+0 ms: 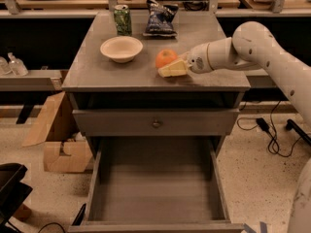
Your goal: Place orange into middle drawer
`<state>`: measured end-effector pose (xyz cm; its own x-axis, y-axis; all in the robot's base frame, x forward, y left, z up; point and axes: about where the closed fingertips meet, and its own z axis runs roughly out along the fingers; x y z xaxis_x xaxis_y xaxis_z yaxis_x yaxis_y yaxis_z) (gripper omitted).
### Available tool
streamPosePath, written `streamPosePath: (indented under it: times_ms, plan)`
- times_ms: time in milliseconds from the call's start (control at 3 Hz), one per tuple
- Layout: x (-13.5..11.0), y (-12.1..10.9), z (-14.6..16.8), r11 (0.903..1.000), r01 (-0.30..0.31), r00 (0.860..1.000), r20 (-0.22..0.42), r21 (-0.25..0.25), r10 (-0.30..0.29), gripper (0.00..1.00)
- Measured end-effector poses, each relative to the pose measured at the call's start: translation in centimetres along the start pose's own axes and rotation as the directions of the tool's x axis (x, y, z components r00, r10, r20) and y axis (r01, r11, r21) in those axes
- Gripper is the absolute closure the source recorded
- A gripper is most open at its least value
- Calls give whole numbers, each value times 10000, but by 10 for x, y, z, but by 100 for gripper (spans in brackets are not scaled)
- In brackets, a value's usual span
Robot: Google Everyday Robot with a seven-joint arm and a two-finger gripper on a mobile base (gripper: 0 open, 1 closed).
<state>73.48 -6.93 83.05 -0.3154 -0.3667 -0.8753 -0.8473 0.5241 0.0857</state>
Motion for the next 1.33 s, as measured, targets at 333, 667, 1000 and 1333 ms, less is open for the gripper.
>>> streamPosePath:
  times_ms: [333,667,1000,1333]
  plan:
    - [0,1,3,10000,-1,10000,-11,-51,1,59]
    - [1,3,7,9999,-2,10000,-26,-120,2,28]
    - [1,5,10,9999,-3,10000,-37,-166,3,4]
    - [1,6,11,9998,-3,10000,-42,-190,3,0]
